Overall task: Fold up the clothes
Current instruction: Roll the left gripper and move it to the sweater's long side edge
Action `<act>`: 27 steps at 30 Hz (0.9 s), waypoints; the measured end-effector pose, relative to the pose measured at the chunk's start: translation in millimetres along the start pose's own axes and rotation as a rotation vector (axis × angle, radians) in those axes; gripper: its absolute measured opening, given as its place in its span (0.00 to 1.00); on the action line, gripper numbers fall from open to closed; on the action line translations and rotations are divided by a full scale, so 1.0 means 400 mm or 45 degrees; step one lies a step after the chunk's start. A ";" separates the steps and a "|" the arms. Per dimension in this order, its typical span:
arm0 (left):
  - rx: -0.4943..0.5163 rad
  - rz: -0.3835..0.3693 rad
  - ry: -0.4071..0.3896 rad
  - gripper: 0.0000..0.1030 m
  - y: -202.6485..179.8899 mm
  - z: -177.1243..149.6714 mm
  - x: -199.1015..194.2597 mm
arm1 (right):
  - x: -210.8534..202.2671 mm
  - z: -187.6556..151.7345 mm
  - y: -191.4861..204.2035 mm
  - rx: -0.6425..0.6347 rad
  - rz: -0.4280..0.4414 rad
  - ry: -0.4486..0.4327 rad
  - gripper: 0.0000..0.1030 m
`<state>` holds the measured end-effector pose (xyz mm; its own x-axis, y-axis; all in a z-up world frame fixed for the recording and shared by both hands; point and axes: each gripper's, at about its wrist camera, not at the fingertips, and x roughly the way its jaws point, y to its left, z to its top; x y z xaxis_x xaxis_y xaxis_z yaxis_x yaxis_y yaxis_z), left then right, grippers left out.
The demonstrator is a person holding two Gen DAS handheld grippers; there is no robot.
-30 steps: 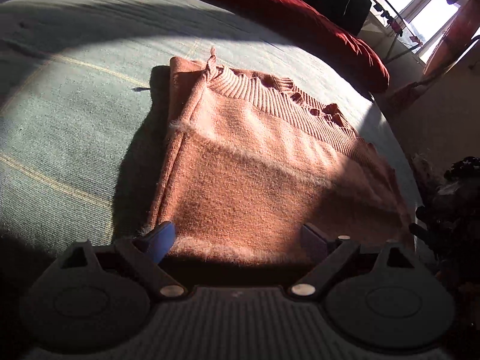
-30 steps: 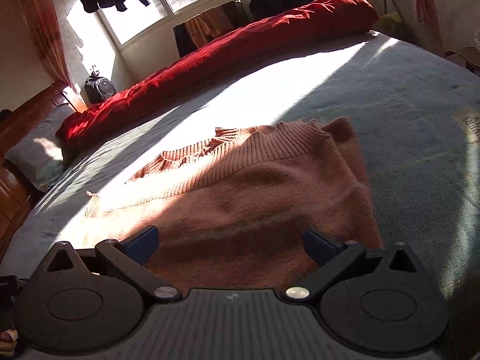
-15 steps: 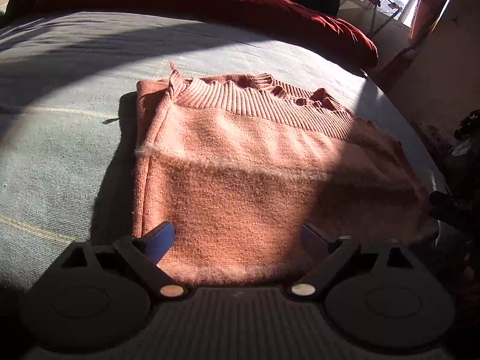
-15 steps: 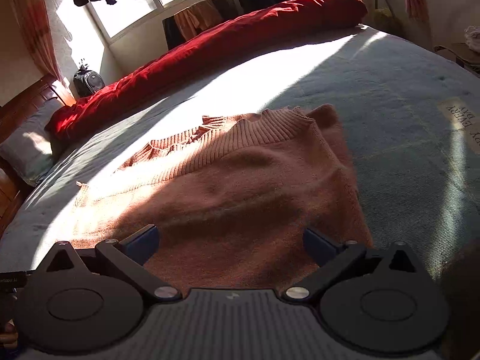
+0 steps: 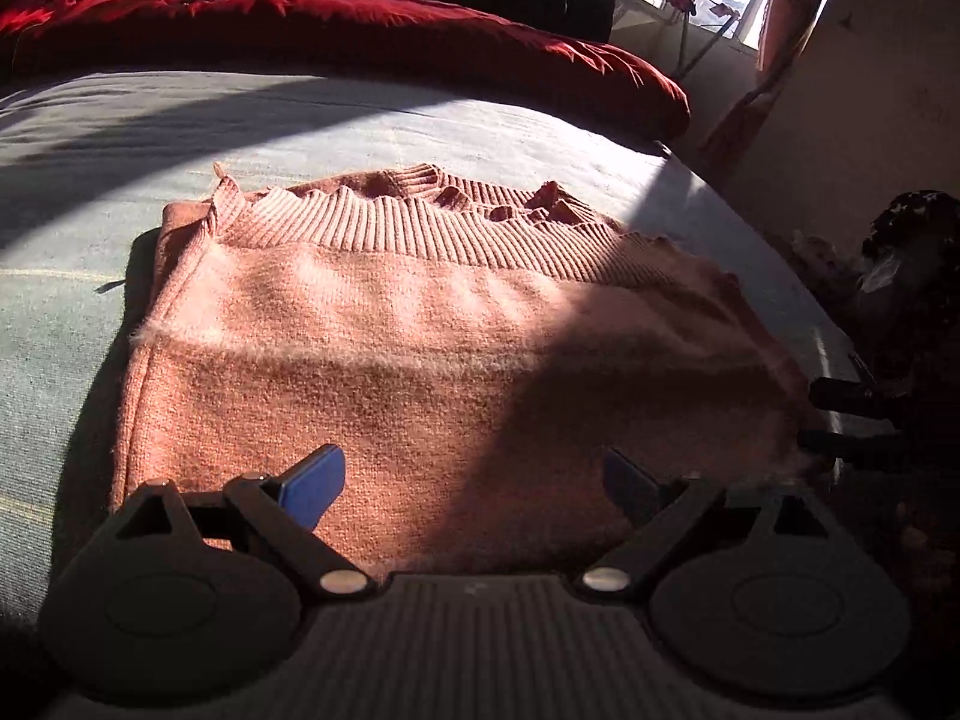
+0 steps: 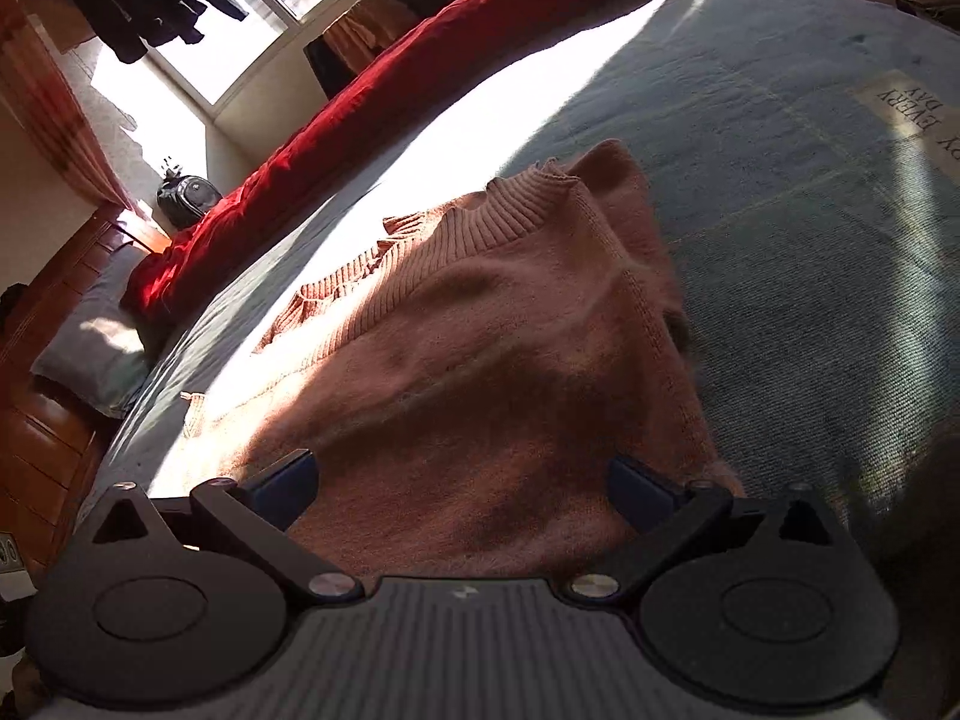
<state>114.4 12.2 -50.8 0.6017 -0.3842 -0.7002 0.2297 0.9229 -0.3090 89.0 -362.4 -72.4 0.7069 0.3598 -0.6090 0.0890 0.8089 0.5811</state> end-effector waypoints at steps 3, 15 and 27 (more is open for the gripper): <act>0.062 0.003 -0.030 0.95 -0.003 -0.032 0.010 | 0.002 -0.011 -0.021 0.008 0.040 -0.004 1.00; 0.084 0.000 -0.081 0.98 0.001 -0.002 -0.052 | -0.005 -0.011 -0.016 -0.023 0.053 0.011 1.00; -0.041 -0.076 -0.172 0.90 0.121 0.165 -0.042 | -0.009 -0.012 0.080 -0.232 0.055 -0.024 1.00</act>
<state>166.1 65.0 -11.6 0.6859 -0.4292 -0.5876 0.2447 0.8966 -0.3692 85.8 -335.7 -54.3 0.7206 0.3883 -0.5744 -0.0687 0.8644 0.4981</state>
